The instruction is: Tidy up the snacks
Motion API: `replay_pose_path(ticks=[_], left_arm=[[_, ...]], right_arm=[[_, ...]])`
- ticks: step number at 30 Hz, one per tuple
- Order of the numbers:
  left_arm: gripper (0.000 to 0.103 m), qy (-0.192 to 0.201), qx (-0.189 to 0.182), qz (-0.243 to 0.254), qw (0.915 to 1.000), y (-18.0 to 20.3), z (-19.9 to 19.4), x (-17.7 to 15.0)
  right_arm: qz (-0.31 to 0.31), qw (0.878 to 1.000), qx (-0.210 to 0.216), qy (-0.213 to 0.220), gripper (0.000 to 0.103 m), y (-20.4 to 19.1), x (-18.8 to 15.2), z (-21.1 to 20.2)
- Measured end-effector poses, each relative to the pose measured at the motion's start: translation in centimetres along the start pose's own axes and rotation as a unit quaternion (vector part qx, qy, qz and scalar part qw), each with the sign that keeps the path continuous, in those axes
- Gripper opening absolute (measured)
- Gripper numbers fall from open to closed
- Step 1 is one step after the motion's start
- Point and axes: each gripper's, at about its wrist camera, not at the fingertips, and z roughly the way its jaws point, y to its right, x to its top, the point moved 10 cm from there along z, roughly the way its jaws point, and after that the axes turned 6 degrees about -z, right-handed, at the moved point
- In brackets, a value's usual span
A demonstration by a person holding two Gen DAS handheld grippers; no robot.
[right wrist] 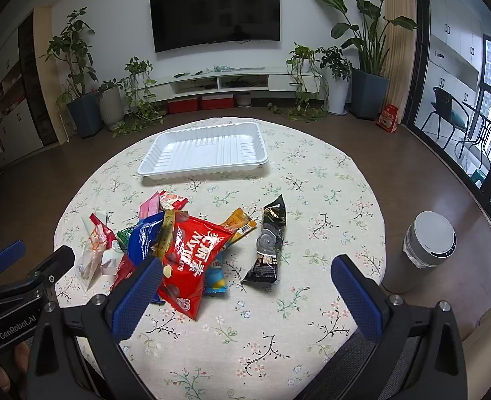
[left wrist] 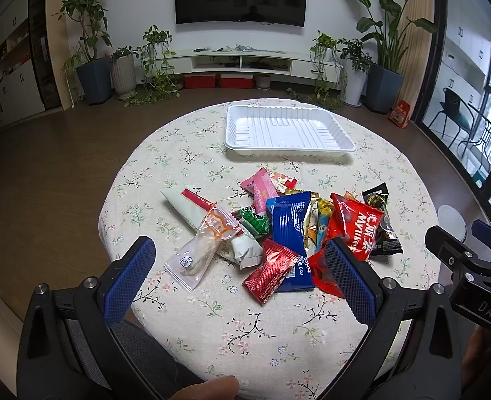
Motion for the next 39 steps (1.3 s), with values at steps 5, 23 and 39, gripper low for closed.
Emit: replay_pose_path(ticks=[5, 23, 39], left_arm=[[0.103, -0.001, 0.0, -0.001, 1.0, -0.04, 0.02, -0.07], [0.103, -0.001, 0.0, 0.0, 1.0, -0.02, 0.02, 0.01], [0.103, -0.005, -0.005, 0.0, 1.0, -0.24, 0.29, -0.45]], right_arm=[[-0.001, 1.0, 0.0, 0.0, 0.103, 0.13, 0.18, 0.15], [-0.001, 1.0, 0.0, -0.002, 0.103, 0.01, 0.01, 0.45], [-0.002, 1.0, 0.001, -0.004, 0.103, -0.43, -0.38, 0.87]])
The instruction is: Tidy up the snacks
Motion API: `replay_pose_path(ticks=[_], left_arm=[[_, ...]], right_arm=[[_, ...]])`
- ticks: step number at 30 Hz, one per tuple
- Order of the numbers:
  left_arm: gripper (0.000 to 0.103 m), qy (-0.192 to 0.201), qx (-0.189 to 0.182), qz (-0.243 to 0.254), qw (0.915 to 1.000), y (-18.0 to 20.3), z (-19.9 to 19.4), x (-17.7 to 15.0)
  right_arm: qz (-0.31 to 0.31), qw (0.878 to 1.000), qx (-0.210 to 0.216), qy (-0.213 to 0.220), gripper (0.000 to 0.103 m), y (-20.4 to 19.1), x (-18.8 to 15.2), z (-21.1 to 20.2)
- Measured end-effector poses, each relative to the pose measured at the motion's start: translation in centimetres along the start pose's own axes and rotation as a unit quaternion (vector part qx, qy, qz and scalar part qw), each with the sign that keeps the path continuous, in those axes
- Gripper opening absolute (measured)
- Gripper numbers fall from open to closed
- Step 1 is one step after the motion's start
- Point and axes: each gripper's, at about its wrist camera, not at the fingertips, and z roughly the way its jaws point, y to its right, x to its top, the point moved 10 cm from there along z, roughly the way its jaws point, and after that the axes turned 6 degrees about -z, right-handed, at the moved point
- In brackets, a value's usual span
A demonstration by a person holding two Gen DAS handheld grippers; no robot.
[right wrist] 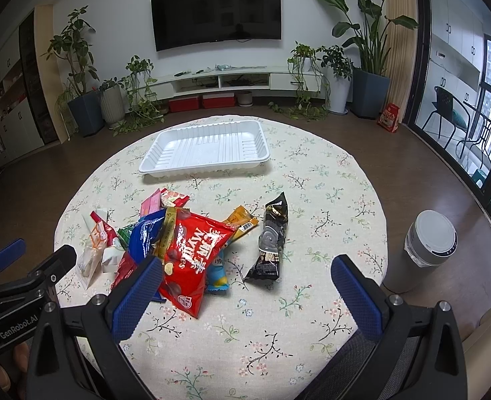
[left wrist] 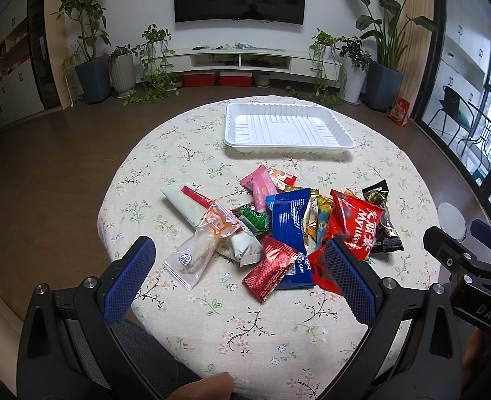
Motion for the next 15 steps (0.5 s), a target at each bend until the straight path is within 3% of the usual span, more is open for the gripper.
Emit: replay_pose_path(ticks=[5, 9, 11, 13, 15], left_arm=[[0.103, -0.011, -0.025, 0.011, 0.9996, -0.1, 0.6, -0.6], [0.103, -0.009, -0.039, -0.016, 0.9991, -3.3, 1.1, -1.2], [0.103, -0.01, -0.069, -0.038, 0.9968, -5.1, 1.8, -1.8], [0.103, -0.041, -0.058, -0.078, 0.9944, -8.0, 3.1, -3.0], [0.103, -0.13, -0.023, -0.102, 0.986, -10.5, 5.0, -5.3]], right_arm=[[0.002, 1.0, 0.015, -0.001, 0.103, -0.1, -0.2, 0.1], [0.005, 0.998, 0.064, 0.006, 0.103, 0.2, -0.5, 0.3], [0.004, 0.997, 0.08, 0.012, 0.103, 0.6, -0.4, 0.4], [-0.001, 0.996, 0.084, 0.014, 0.103, 1.1, -0.3, 0.8], [-0.003, 0.996, 0.088, 0.012, 0.103, 1.7, 0.0, 1.2]])
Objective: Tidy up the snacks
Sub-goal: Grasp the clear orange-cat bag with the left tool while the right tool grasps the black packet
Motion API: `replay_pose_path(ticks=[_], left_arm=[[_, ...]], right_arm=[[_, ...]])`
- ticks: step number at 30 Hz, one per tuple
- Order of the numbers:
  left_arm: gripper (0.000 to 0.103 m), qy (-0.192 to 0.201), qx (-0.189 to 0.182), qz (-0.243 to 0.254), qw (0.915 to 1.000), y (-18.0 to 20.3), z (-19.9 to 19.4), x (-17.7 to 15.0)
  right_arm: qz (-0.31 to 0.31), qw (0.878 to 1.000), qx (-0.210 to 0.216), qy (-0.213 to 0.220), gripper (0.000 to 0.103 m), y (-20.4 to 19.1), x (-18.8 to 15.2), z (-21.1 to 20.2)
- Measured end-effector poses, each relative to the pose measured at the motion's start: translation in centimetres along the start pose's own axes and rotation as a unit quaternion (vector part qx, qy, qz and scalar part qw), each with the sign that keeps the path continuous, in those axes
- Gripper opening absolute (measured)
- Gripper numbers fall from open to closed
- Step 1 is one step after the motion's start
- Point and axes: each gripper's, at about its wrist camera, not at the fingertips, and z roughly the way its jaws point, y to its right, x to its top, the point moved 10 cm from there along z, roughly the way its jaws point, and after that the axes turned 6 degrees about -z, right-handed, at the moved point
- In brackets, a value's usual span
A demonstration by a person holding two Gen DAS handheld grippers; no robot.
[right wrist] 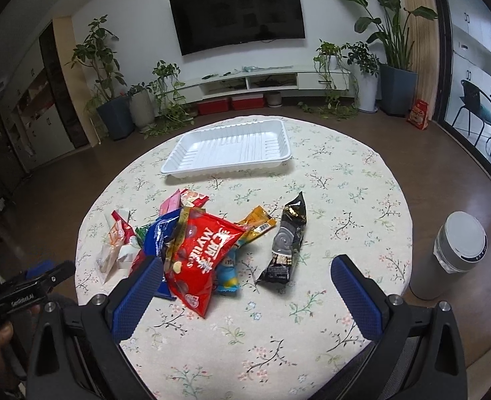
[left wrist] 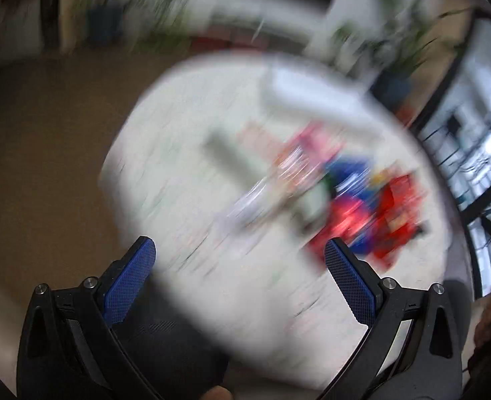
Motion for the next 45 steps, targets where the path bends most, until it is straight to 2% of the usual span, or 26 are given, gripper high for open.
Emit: replay_pose_path(ticks=[1, 4, 6, 10, 13, 16, 19, 21, 24, 25, 26, 27, 28, 29, 32, 36, 38, 41, 45], left_arm=[[0.101, -0.02, -0.008, -0.015, 0.9997, -0.8, 0.6, -0.1], [0.101, 0.028, 0.006, -0.006, 0.9996, -1.1, -0.4, 1.5], [0.101, 0.05, 0.016, 0.033, 0.9981, 0.4, -0.8, 2.6], [0.101, 0.04, 0.042, 0.143, 0.9879, 4.5, 0.9, 3.5], [0.101, 0.038, 0.023, 0.194, 0.9801, 6.6, 2.3, 3.6], [0.101, 0.025, 0.006, 0.222, 0.9746, 7.4, 3.8, 3.6], [0.101, 0.021, 0.032, 0.239, 0.9702, 7.2, 5.0, 3.6], [0.101, 0.024, 0.049, 0.232, 0.9712, 6.8, 5.1, 4.2], [0.101, 0.017, 0.024, 0.212, 0.9769, 6.2, 5.5, 4.5], [0.1, 0.011, 0.019, 0.213, 0.9767, 6.3, 5.8, 4.5], [0.096, 0.008, 0.019, 0.221, 0.9752, 6.1, 5.8, 4.3], [0.093, 0.005, 0.02, 0.229, 0.9733, 6.2, 6.1, 4.2], [0.085, -0.002, 0.015, 0.233, 0.9723, 6.4, 6.4, 4.1], [0.076, -0.01, 0.006, 0.232, 0.9728, 6.4, 6.6, 4.0], [0.06, -0.031, -0.024, 0.217, 0.9753, 6.4, 7.2, 4.1], [0.048, -0.044, -0.035, 0.223, 0.9733, 6.2, 8.0, 4.5], [0.038, -0.053, -0.045, 0.223, 0.9722, 6.3, 8.4, 4.5], [0.037, -0.066, -0.058, 0.228, 0.9697, 6.5, 8.8, 4.3], [0.037, -0.073, -0.068, 0.227, 0.9687, 6.4, 9.2, 4.5]], right_arm=[[0.001, 1.0, 0.003, -0.001, 0.103, 0.4, 0.2, 0.3], [0.005, 1.0, 0.012, -0.003, 0.103, 1.0, 0.5, 0.7], [0.002, 1.0, 0.014, -0.009, 0.103, 1.2, 0.5, 1.3], [0.008, 0.999, 0.025, -0.027, 0.103, 1.3, -0.1, 2.5], [0.011, 0.999, 0.034, -0.033, 0.102, 1.4, -0.4, 2.8], [0.015, 0.999, 0.036, -0.035, 0.1, 1.6, -0.6, 3.2], [0.031, 0.998, 0.044, -0.04, 0.1, 2.1, -0.8, 3.9], [0.04, 0.997, 0.046, -0.046, 0.1, 2.3, -1.0, 4.4], [0.026, 0.997, 0.042, -0.063, 0.099, 2.0, -1.3, 5.3], [0.012, 0.997, 0.035, -0.073, 0.095, 1.9, -1.5, 5.6], [0.003, 0.997, 0.03, -0.077, 0.088, 1.9, -1.5, 5.8], [-0.002, 0.996, 0.027, -0.08, 0.086, 2.0, -1.4, 6.0], [-0.004, 0.996, 0.027, -0.083, 0.085, 2.1, -1.3, 6.3], [-0.003, 0.996, 0.025, -0.084, 0.084, 2.5, -1.2, 6.4], [0.004, 0.996, 0.018, -0.088, 0.083, 3.7, -0.7, 7.1], [-0.003, 0.995, 0.011, -0.096, 0.083, 4.9, -0.1, 8.3], [-0.009, 0.994, 0.004, -0.105, 0.083, 5.2, -0.1, 9.0], [-0.009, 0.994, 0.009, -0.111, 0.083, 5.2, 0.2, 10.1], [-0.024, 0.991, 0.007, -0.129, 0.075, 4.5, 0.2, 11.4]])
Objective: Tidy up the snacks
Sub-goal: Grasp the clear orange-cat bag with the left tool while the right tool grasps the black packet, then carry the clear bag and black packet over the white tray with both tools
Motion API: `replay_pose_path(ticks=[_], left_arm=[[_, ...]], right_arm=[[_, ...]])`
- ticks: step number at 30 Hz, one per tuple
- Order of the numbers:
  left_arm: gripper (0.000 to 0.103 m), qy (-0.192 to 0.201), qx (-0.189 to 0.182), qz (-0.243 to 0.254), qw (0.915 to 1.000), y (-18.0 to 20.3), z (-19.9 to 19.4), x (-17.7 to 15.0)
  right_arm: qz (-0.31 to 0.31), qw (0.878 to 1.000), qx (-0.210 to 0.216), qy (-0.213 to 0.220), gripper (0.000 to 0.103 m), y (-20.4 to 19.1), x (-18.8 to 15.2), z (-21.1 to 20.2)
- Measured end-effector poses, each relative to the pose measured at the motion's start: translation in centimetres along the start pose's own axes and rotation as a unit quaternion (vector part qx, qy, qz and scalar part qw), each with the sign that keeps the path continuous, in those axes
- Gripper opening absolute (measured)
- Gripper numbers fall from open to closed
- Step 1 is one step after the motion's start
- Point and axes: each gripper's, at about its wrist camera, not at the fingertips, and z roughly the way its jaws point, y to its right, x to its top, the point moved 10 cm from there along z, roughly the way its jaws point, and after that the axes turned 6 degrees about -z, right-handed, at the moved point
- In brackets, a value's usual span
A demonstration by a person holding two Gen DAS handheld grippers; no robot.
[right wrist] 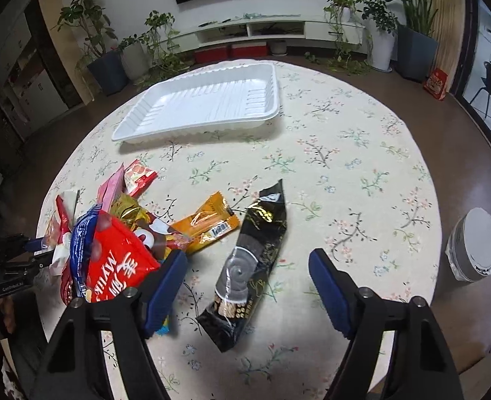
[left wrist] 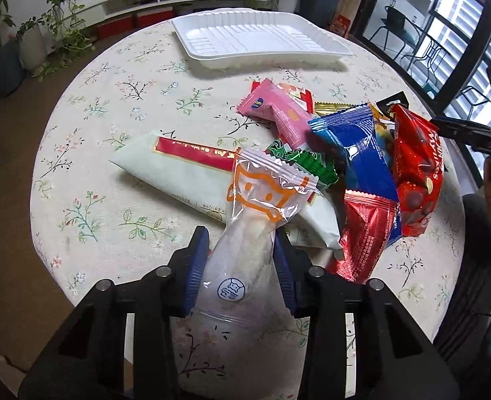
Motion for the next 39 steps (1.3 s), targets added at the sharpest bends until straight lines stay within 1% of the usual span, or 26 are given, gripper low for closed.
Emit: replay_pose_path(ticks=[2, 4, 7, 9, 12, 14, 16, 18, 21, 26, 29, 33, 39], left_arm=[[0.035, -0.004, -0.005, 0.001, 1.0, 0.0, 0.3, 0.1], [0.034, -0.008, -0.007, 0.006, 0.9999, 0.0, 0.4, 0.0], [0.034, -0.017, -0.005, 0.015, 0.9997, 0.1, 0.6, -0.1], [0.034, -0.02, -0.006, 0.016, 0.9997, 0.1, 0.7, 0.0], [0.034, -0.026, -0.01, 0.012, 0.9996, 0.0, 0.9, 0.0], [0.034, -0.03, -0.009, 0.01, 0.9995, 0.0, 1.0, 0.0], [0.034, -0.036, -0.001, 0.013, 0.9993, -0.2, 1.1, -0.2], [0.034, -0.039, 0.013, 0.017, 0.999, -0.3, 1.2, -0.1], [0.034, -0.043, 0.019, 0.014, 0.9988, -0.5, 1.1, -0.3], [0.032, -0.047, 0.026, 0.018, 0.9984, -0.6, 1.2, -0.6], [0.032, -0.049, 0.022, 0.01, 0.9985, -0.7, 1.3, -0.5], [0.033, -0.054, 0.007, -0.011, 0.9984, -1.2, 1.1, -0.5], [0.033, -0.055, 0.018, -0.013, 0.9983, -1.3, 1.1, -0.5]], right_arm=[[-0.006, 1.0, -0.023, -0.012, 0.068, 0.3, 0.0, 0.8], [0.003, 0.999, -0.029, -0.026, 0.065, 0.7, -0.3, 1.5], [0.012, 0.999, -0.023, -0.045, 0.065, 0.7, -0.9, 2.5], [0.006, 0.998, -0.023, -0.051, 0.065, 0.5, -1.2, 2.9], [-0.004, 0.998, -0.031, -0.06, 0.06, 0.5, -1.5, 3.6], [0.001, 0.997, -0.032, -0.068, 0.06, 0.7, -1.7, 4.0], [0.003, 0.997, -0.03, -0.076, 0.06, 0.9, -2.1, 4.5], [-0.001, 0.997, -0.032, -0.073, 0.06, 0.9, -2.1, 4.4], [-0.001, 0.997, -0.031, -0.073, 0.06, 1.0, -2.1, 4.5], [-0.011, 0.997, -0.036, -0.073, 0.048, 1.3, -1.7, 4.6], [-0.009, 0.997, -0.03, -0.074, 0.044, 1.7, -1.5, 4.7], [-0.023, 0.996, -0.027, -0.083, 0.044, 1.7, -1.5, 4.9], [-0.029, 0.995, -0.028, -0.087, 0.038, 2.0, -1.5, 4.9]])
